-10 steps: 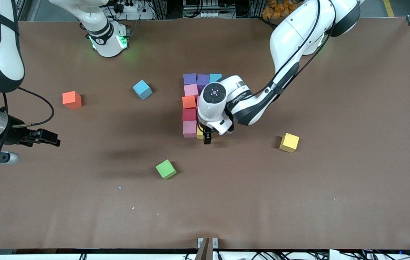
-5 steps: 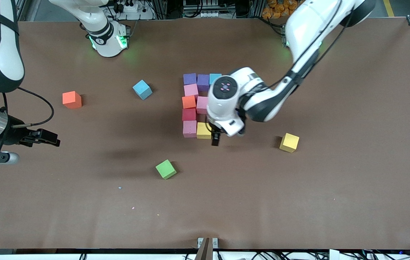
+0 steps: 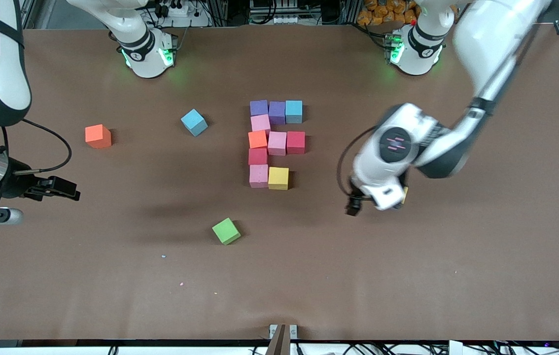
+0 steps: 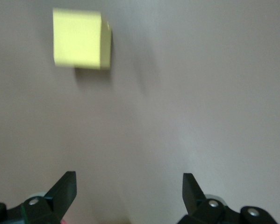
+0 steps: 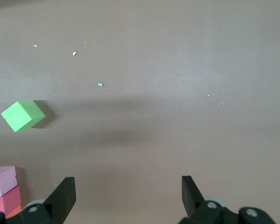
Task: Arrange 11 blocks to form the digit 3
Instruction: 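Move the left gripper back and grasp the second yellow block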
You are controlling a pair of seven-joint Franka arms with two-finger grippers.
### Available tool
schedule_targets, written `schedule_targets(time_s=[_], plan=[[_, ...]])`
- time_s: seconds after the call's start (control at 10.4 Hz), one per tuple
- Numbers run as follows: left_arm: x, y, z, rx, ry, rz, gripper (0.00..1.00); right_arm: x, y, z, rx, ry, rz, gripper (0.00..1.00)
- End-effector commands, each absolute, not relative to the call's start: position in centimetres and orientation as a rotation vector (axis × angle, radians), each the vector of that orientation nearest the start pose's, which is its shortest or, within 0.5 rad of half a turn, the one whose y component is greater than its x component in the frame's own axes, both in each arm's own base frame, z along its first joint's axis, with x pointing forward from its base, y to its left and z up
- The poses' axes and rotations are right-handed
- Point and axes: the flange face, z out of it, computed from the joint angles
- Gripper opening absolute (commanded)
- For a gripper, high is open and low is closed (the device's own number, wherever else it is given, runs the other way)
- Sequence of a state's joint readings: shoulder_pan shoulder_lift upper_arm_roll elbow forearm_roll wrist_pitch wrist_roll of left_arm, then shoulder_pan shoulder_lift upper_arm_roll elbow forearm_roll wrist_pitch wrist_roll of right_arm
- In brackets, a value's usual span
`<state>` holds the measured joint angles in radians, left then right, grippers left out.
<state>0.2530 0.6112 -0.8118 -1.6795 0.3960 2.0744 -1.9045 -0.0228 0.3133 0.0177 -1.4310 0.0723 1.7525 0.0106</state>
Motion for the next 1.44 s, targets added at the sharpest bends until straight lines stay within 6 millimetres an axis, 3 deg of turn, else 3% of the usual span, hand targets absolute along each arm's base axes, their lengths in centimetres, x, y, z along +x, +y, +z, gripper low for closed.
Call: schedule_targets(time_s=[0.0,0.29,0.39,0.77,0.96,1.16,1.35], plan=[[59.0,-21.7,32.2,-2.655,-1.668,0.183,1.0,65.7,-0.4,52.4,-3.057,0.038,-0.027,1.0],[57.5,-19.5,28.3,-2.653,-1.481,0.069,1.0,65.3,0.3,53.1,-3.055,0.032,-0.021,1.0],[58.0,-17.8,27.4,-2.634,-1.52,0.099,1.0,65.1,0.5,53.0,-3.056,0.013,-0.005,1.0],[59.2,-14.8,25.8,-2.621,-1.624,0.106,1.0,64.7,0.8,54.2,-3.053,-0.001,0.025,1.0],[59.3,-14.1,24.6,-2.591,-1.663,0.125,1.0,64.7,0.6,54.2,-3.06,0.002,0.03,1.0],[58.8,-14.2,23.6,-2.594,-1.661,0.147,1.0,64.9,-1.1,55.8,-3.066,0.034,-0.023,1.0],[58.7,-14.5,22.2,-2.592,-1.671,0.152,1.0,64.9,-1.5,55.8,-3.066,-0.012,-0.026,1.0]])
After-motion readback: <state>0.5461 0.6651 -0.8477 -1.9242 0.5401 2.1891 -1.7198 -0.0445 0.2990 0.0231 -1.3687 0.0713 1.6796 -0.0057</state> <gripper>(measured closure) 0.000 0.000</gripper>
